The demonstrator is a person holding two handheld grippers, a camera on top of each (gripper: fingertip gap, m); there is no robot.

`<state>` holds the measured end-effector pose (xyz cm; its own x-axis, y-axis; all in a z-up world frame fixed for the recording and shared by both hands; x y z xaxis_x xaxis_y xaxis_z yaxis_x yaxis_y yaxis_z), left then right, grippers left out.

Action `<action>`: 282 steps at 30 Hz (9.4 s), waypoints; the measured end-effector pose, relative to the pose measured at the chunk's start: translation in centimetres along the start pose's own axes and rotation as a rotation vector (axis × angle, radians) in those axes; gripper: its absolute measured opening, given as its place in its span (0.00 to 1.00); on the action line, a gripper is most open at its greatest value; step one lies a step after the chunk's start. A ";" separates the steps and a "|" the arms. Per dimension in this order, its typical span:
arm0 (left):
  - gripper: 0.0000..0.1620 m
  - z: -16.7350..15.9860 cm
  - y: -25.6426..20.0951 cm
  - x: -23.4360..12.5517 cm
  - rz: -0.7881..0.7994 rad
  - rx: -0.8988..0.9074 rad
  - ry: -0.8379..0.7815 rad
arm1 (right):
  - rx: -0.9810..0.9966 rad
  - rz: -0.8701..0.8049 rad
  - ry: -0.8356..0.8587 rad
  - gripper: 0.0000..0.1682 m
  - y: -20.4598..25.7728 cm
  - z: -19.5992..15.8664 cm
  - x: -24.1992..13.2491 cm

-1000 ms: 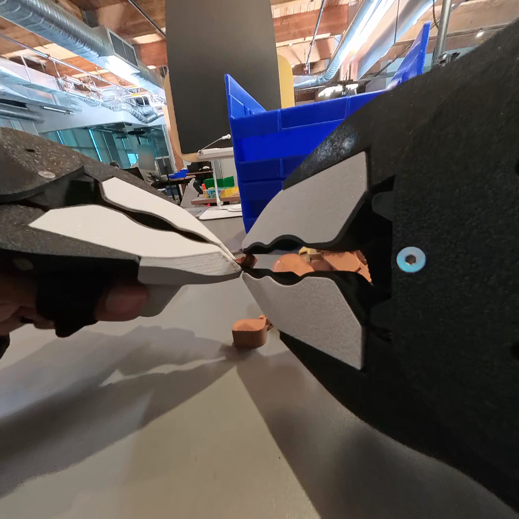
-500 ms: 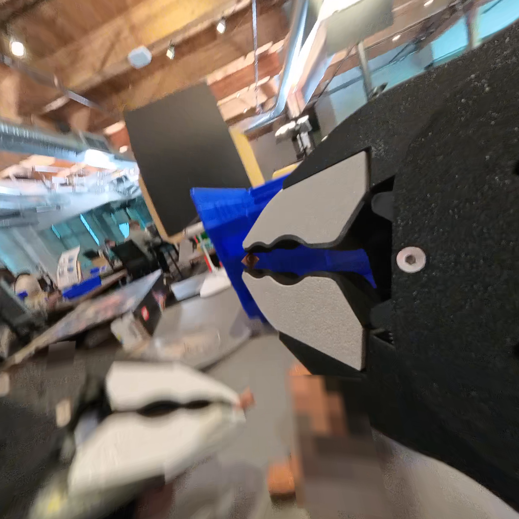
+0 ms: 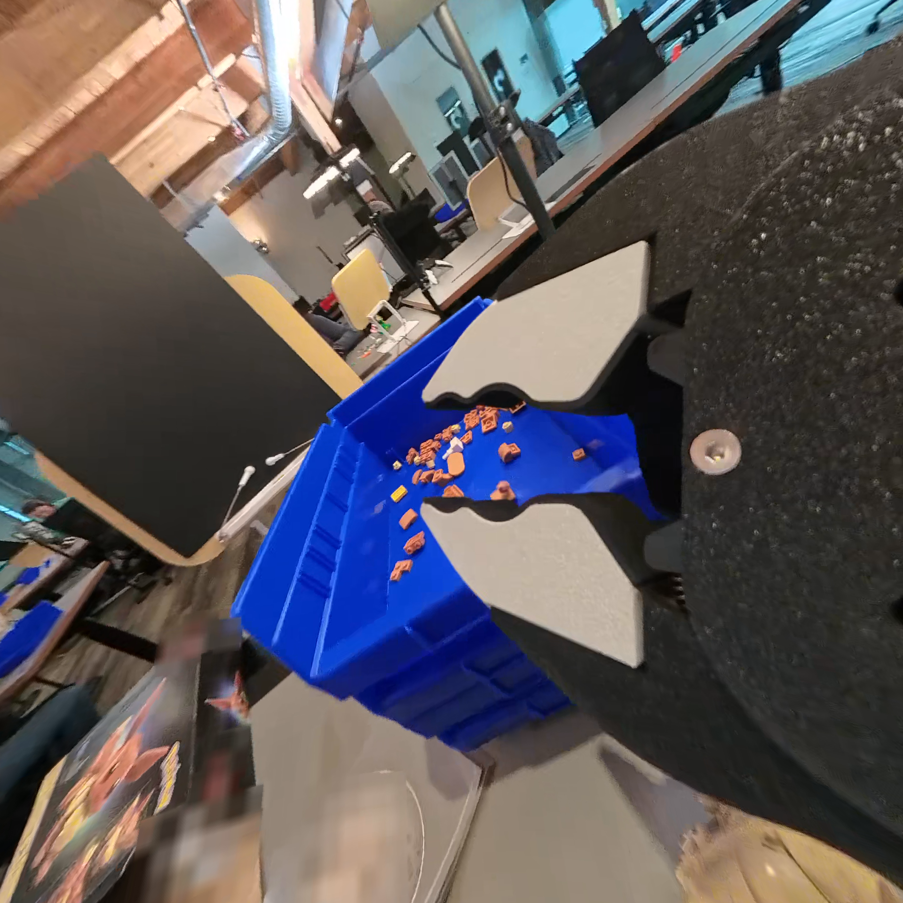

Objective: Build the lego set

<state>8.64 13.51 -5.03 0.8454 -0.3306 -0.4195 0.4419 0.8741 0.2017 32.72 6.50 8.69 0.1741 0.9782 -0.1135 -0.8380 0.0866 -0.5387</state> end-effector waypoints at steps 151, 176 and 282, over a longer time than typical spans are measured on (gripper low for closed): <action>0.07 0.1 -4.1 2.2 -0.679 -0.270 -0.086 | -0.367 0.387 -0.313 0.12 21.9 -7.8 -13.0; 0.10 1.0 -4.0 2.2 -0.364 -0.134 -0.064 | -0.436 0.177 -0.210 0.10 21.6 -8.1 -12.2; 0.06 1.2 -10.3 3.7 0.230 0.149 0.029 | -0.465 0.101 -0.024 0.08 22.3 -9.6 -11.5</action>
<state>7.59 2.83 -7.58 0.9207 -0.1173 -0.3723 0.2803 0.8624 0.4215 17.03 -4.67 -10.06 0.0870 0.9818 -0.1686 -0.5290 -0.0978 -0.8429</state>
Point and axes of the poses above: each gripper's, where its closed fingertips meet, x out along the fingers, z out of its top, y = z × x across the jaws, the point moved 10 cm from there along -x, back along the fingers, and after that the axes turned 8 degrees about x, right-handed, at the moved point
